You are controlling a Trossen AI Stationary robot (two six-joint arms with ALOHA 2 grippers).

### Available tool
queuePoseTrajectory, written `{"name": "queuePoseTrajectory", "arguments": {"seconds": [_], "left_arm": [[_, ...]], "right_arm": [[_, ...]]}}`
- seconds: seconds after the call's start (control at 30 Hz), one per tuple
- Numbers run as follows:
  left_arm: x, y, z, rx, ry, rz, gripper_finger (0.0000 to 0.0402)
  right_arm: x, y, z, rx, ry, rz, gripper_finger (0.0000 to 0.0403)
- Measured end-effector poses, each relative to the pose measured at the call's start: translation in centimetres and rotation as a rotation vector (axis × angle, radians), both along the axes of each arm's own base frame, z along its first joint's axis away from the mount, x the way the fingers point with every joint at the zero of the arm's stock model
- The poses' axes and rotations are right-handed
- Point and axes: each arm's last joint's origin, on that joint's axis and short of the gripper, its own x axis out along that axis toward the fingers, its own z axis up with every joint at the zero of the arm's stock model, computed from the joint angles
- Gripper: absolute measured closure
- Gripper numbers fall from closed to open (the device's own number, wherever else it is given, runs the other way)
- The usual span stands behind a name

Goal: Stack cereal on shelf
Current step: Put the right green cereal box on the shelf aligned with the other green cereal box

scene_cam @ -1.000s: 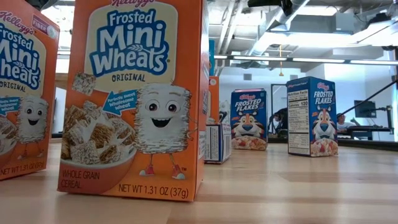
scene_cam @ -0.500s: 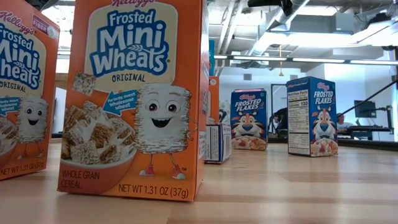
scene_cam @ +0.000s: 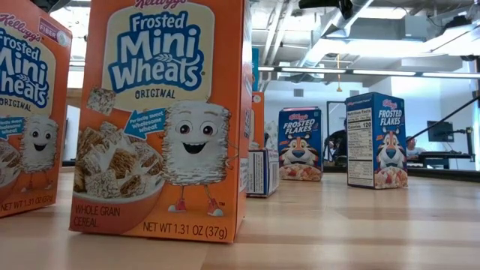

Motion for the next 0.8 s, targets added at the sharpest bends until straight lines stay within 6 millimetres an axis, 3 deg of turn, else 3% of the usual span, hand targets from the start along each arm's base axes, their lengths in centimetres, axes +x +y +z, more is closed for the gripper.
{"name": "queuePoseTrajectory", "arguments": {"seconds": [0.43, 0.63, 0.8], "left_arm": [[-1.2, -0.9, 1.9, 0.046, -0.019, 0.110, 0.0124], [-3.2, -4.0, 4.5, 0.021, -0.097, 0.168, 0.0124], [-4.6, -7.7, 6.1, -0.120, -0.178, 0.214, 0.0124]], "right_arm": [[0.0, 0.0, 0.0, 0.000, 0.000, 0.000, 0.0386], [0.0, 0.0, 0.0, 0.000, 0.000, -0.001, 0.0386], [-0.1, -0.3, 0.0, 0.000, 0.000, -0.014, 0.0386]]}}
